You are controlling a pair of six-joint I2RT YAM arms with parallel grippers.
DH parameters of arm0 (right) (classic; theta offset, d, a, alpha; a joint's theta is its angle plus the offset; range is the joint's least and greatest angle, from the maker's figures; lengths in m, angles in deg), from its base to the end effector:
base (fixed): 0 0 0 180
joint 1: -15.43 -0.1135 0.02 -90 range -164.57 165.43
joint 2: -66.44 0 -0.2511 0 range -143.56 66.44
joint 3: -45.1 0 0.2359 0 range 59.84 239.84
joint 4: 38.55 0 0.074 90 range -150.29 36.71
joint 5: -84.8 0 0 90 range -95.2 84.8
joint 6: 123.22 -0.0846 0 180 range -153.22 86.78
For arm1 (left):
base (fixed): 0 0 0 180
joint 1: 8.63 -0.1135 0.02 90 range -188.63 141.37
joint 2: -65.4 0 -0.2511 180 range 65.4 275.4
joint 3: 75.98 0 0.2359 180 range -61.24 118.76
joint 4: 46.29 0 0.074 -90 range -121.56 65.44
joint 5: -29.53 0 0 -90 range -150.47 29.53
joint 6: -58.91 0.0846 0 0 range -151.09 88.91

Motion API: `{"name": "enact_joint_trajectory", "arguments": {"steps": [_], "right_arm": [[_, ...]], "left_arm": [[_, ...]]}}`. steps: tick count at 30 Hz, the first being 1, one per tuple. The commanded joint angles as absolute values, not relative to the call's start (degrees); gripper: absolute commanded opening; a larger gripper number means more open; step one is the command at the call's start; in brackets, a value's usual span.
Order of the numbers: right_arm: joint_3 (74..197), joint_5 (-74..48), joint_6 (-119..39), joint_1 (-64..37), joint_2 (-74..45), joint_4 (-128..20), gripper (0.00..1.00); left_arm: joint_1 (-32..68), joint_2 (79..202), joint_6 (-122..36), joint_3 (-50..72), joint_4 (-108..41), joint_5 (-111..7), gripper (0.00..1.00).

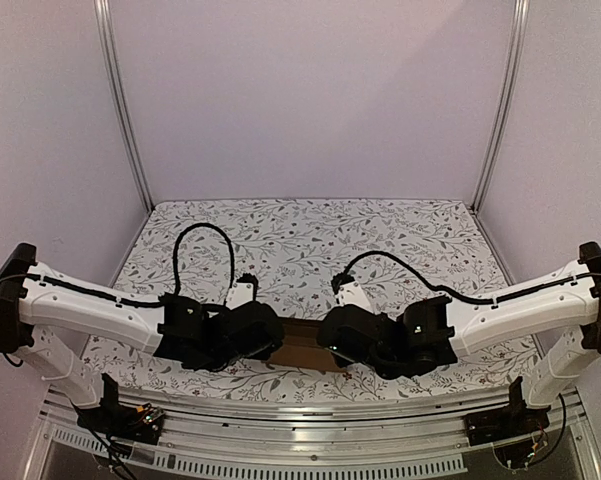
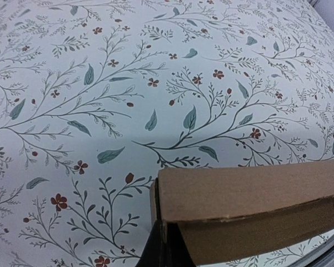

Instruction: Fold the paper box

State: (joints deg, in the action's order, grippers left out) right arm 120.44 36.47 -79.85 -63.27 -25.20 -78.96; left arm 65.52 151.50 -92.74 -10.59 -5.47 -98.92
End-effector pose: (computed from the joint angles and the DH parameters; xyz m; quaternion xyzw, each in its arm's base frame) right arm 0.1196 0.3115 0.1836 -0.1494 0.8887 0.0813 0.4257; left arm 0.1299 -0.2650 0.1573 0.0192 0.9186 -0.0950 0.3831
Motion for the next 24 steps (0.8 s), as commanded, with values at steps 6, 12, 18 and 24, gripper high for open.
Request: {"name": "enact_joint_trajectory", "arguments": {"steps": [6,12,18,24], "right_arm": [[120.0,37.5,-80.6,-62.0,-26.3,-80.2,0.29],[119.7,37.5,-80.7,-61.9,-25.5,-80.3,0.19],[119.5,37.4,-81.4,-61.9,-25.7,-80.3,0.11],[119.5,37.2,-81.6,-61.8,-25.6,-80.3,0.02]], "left_arm": [[66.6,151.2,-94.2,-10.8,-1.2,-98.7,0.0],[66.7,151.4,-94.1,-10.5,-1.1,-98.9,0.0],[66.7,151.4,-94.4,-10.2,-0.5,-99.2,0.0],[66.6,151.4,-94.5,-10.1,-0.3,-99.3,0.0]]}}
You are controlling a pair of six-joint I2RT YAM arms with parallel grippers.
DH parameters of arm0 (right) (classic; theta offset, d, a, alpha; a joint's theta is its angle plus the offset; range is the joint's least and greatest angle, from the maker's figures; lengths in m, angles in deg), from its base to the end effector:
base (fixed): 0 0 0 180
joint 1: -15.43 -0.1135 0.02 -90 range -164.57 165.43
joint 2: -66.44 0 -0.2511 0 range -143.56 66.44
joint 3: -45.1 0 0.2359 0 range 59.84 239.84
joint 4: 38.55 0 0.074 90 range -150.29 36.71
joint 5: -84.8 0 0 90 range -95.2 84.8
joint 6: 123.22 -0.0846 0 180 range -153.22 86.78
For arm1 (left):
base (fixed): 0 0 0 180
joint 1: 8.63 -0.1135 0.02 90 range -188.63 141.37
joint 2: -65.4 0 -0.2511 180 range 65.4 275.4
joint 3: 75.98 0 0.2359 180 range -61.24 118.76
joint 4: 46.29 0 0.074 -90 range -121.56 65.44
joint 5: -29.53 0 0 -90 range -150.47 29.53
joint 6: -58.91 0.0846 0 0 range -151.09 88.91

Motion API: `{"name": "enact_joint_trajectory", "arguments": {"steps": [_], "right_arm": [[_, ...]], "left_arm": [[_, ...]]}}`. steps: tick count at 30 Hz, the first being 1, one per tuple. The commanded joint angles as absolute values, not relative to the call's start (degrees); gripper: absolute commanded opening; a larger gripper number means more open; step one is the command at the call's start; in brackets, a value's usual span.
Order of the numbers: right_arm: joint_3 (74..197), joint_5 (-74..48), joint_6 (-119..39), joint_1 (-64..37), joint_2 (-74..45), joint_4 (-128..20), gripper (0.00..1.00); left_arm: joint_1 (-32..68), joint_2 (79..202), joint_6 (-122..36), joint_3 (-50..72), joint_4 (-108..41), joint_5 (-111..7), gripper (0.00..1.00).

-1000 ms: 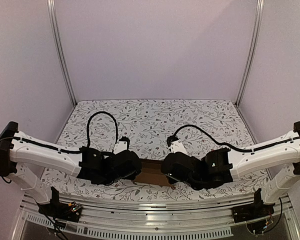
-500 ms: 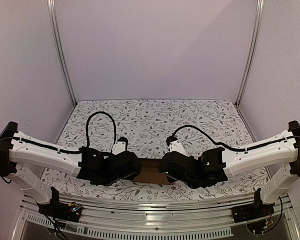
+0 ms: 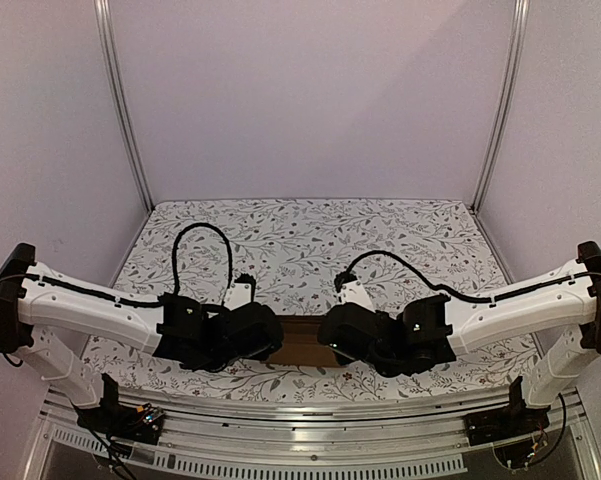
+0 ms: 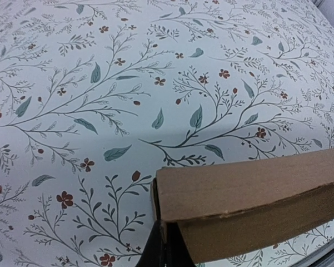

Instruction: Fold the paper box

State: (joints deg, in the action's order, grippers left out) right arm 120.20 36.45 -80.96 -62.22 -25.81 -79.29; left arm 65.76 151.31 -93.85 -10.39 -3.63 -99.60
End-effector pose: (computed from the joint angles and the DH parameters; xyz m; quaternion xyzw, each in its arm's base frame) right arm 0.1251 0.3086 0.1786 -0.1368 0.8932 0.0730 0.4222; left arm 0.1286 -0.2618 0.1577 0.0150 0.9194 -0.0860 0.3835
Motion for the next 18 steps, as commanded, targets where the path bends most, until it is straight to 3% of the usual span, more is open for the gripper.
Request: {"name": "enact_joint_trajectory", "arguments": {"steps": [1,18], "right_arm": [[119.3,37.2,-81.8,-61.8,-25.5,-80.3,0.01],[114.9,35.3,-85.4,-61.2,-20.2,-77.5,0.0]], "left_arm": [[66.6,151.5,-94.5,-10.1,-0.3,-99.4,0.0],[66.6,151.9,-95.8,-9.7,0.3,-99.7,0.0]]}}
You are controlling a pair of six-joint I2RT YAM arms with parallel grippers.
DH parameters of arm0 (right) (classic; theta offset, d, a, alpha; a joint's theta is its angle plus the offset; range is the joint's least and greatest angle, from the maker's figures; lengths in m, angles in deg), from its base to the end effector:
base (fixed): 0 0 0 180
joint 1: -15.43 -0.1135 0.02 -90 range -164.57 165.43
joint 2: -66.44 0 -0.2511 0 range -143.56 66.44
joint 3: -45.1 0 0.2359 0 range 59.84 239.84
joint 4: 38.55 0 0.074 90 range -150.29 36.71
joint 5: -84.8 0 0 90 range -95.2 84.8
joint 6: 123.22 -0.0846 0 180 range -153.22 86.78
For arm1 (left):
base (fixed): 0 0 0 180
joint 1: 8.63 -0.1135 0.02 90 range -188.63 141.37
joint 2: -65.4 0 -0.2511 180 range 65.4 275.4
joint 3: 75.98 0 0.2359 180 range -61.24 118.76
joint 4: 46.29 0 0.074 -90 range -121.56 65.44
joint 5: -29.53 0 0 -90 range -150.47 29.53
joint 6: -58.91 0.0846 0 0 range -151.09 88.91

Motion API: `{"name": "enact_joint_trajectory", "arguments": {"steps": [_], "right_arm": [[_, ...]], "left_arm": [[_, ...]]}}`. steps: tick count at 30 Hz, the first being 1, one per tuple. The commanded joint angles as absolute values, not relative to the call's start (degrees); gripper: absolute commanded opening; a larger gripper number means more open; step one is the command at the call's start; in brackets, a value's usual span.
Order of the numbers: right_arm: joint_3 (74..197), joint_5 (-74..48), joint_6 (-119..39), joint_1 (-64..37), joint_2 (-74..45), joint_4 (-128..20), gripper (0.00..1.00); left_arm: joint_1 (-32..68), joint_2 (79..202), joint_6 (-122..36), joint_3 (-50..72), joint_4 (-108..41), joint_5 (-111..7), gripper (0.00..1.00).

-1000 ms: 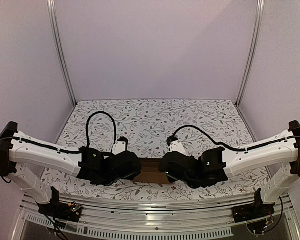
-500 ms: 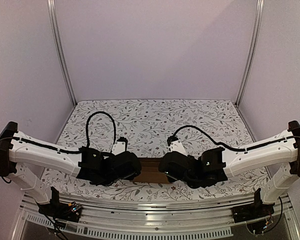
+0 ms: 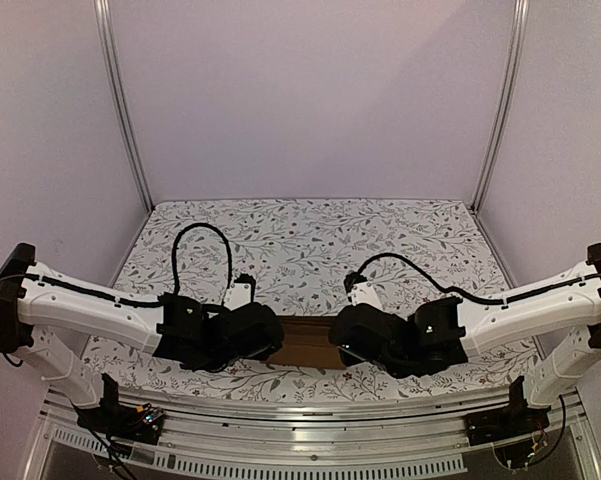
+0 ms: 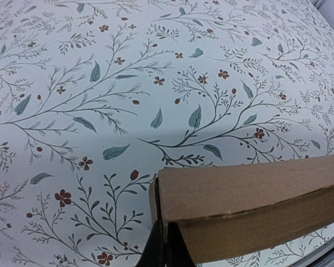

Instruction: Fold the paper box

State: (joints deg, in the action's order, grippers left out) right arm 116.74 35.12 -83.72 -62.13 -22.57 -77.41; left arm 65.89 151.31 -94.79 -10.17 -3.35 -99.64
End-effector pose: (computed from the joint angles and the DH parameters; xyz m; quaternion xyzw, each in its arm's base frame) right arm 0.1219 0.2985 0.1790 -0.1128 0.8968 0.1007 0.4159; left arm 0.1281 -0.2622 0.1585 0.0086 0.9195 -0.0890 0.3829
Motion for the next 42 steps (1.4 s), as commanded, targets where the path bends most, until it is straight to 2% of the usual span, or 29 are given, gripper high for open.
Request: {"name": "enact_joint_trajectory", "arguments": {"steps": [1,14,31,42], "right_arm": [[114.8,35.0,-85.5,-61.1,-20.0,-77.3,0.0],[112.5,32.8,-88.4,-61.0,-21.5,-74.2,0.0],[108.6,32.8,-89.4,-61.2,-17.7,-76.5,0.0],[109.0,33.9,-91.1,-64.5,-22.2,-77.6,0.0]], "left_arm": [[66.7,152.0,-95.8,-9.7,0.3,-99.7,0.0],[66.7,152.4,-96.0,-9.4,0.6,-99.7,0.0],[66.6,152.8,-96.5,-9.0,1.1,-99.9,0.0],[66.7,153.6,-96.4,-8.2,1.5,-99.8,0.0]]}}
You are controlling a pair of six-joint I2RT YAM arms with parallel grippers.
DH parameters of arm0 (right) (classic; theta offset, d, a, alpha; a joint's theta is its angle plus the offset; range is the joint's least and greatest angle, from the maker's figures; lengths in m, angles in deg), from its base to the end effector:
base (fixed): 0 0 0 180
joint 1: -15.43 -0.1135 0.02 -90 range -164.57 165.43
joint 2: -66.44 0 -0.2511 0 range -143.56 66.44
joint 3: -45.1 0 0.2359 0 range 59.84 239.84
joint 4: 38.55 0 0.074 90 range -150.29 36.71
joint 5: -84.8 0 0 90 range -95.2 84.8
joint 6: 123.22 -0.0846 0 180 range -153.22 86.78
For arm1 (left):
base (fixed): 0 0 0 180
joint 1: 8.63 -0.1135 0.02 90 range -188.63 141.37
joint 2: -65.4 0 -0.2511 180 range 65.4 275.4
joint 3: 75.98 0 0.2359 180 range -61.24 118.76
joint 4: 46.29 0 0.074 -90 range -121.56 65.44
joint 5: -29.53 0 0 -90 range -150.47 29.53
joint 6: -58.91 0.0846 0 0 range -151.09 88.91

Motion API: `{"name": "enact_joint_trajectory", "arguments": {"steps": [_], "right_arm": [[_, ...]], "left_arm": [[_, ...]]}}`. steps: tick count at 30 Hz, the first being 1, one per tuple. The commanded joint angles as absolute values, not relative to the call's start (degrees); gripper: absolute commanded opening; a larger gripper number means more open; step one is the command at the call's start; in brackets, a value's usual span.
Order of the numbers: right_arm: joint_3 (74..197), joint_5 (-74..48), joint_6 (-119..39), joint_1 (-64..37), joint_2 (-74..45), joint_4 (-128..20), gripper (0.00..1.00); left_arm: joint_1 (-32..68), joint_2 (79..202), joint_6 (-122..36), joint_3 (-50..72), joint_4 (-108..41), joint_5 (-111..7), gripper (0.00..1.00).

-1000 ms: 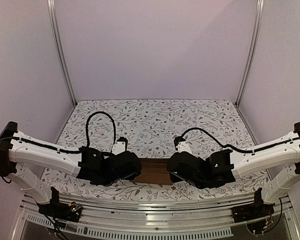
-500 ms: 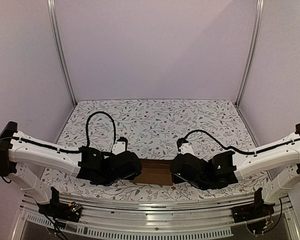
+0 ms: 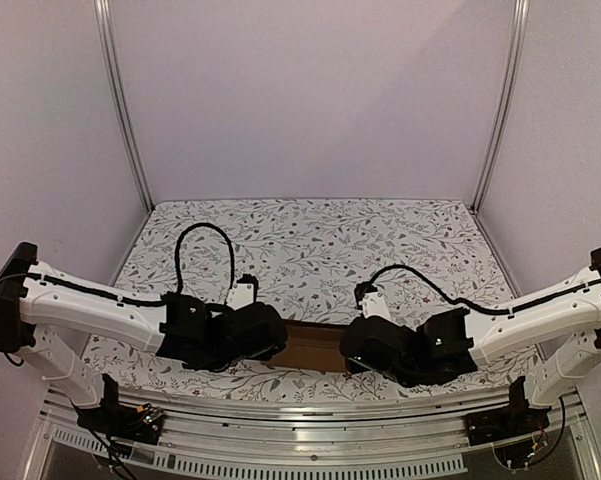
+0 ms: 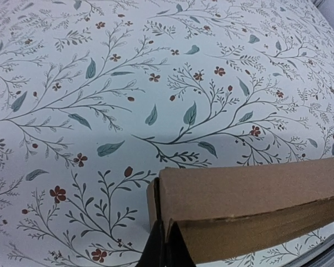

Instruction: Fold the paper box

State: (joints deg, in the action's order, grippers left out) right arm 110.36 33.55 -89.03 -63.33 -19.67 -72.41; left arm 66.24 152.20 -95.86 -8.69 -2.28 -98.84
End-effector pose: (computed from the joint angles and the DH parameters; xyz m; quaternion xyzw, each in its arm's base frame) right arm 0.1112 0.2881 0.1658 -0.0803 0.9010 0.1417 0.4020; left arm 0.1266 -0.2671 0.1598 0.0060 0.9224 -0.0927 0.3749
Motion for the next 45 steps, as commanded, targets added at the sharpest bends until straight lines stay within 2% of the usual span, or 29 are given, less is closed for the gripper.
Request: {"name": "enact_joint_trajectory", "arguments": {"steps": [1,10,11,14,17,22,29,31,35,37,41,45], "right_arm": [[109.0,33.9,-91.5,-64.8,-22.6,-77.7,0.0],[109.1,34.7,-91.9,-65.1,-23.1,-77.8,0.0],[109.2,35.0,-91.7,-65.1,-23.0,-77.8,0.0],[109.6,36.1,-90.9,-65.1,-23.1,-77.8,0.0],[110.3,36.6,-89.9,-64.9,-23.7,-77.8,0.0],[111.4,36.9,-89.0,-64.5,-25.3,-77.7,0.0],[111.7,37.0,-86.7,-63.9,-26.4,-75.8,0.0],[111.3,36.5,-85.9,-63.9,-26.5,-74.4,0.0],[110.8,36.3,-83.1,-63.9,-27.4,-72.3,0.0],[110.2,36.1,-81.2,-63.9,-27.4,-70.4,0.0],[109.5,35.0,-76.8,-63.9,-27.5,-67.5,0.0],[110.1,33.8,-73.1,-63.6,-28.5,-65.9,0.0]], "left_arm": [[66.7,153.7,-96.4,-8.2,1.6,-99.7,0.0],[66.7,153.3,-94.8,-7.4,1.8,-98.5,0.0],[66.7,152.9,-94.2,-7.4,1.8,-98.3,0.05],[66.8,151.0,-92.7,-8.0,2.1,-97.4,0.27],[67.1,147.9,-91.6,-9.6,2.2,-96.6,0.42],[67.3,140.7,-88.7,-12.9,1.7,-91.5,0.55],[66.9,128.2,-79.5,-14.8,-1.6,-83.4,0.6],[65.6,125.5,-77.1,-15.7,-4.0,-82.1,0.52],[57.3,124.5,-74.2,-18.1,-9.6,-73.5,0.22],[53.3,125.3,-72.8,-19.4,-13.7,-68.4,0.12],[48.7,128.6,-70.2,-19.5,-19.2,-62.9,0.01],[44.9,133.8,-68.3,-17.9,-22.0,-57.5,0.0]]}}
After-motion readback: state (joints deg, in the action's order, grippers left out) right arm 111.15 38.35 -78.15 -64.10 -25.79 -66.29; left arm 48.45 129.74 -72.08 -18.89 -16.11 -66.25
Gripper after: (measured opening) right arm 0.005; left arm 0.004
